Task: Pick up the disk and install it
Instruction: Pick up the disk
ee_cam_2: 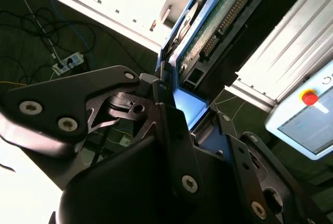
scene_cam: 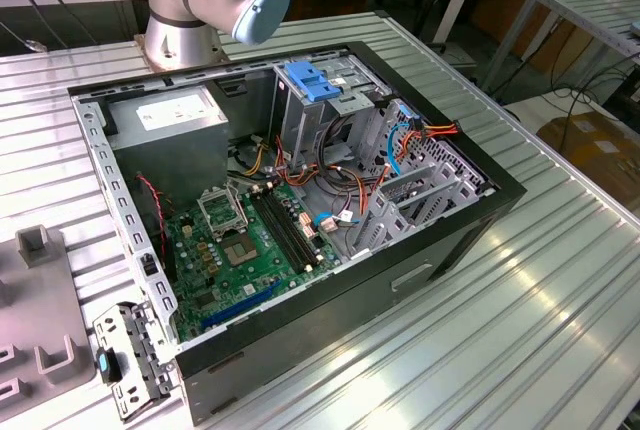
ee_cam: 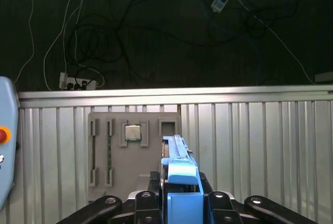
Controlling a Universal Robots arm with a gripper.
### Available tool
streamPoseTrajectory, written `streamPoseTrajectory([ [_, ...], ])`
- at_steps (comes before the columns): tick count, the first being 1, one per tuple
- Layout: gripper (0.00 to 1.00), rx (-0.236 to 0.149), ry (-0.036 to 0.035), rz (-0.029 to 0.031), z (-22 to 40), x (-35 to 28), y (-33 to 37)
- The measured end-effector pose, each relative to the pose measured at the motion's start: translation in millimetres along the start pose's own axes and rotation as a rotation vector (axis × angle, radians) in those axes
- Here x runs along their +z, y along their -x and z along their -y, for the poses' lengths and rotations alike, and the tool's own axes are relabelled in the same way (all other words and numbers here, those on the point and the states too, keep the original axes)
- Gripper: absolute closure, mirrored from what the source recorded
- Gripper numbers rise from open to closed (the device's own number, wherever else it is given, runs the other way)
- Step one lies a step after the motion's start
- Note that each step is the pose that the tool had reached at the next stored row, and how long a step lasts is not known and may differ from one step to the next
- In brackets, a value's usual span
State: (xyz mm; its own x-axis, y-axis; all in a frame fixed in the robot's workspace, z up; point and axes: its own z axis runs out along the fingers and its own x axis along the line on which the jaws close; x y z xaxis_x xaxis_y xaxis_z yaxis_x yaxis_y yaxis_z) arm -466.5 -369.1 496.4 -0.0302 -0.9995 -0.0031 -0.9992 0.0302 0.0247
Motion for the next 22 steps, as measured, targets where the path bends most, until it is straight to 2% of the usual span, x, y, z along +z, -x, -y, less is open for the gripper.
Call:
streamPoseTrajectory([
  [12,0.63,0.000,-0.0002,0.0001,12.0,-0.2,0.4],
  [22,0.63,0.000,-0.0002,0.0001,16.7,-0.3,0.5],
])
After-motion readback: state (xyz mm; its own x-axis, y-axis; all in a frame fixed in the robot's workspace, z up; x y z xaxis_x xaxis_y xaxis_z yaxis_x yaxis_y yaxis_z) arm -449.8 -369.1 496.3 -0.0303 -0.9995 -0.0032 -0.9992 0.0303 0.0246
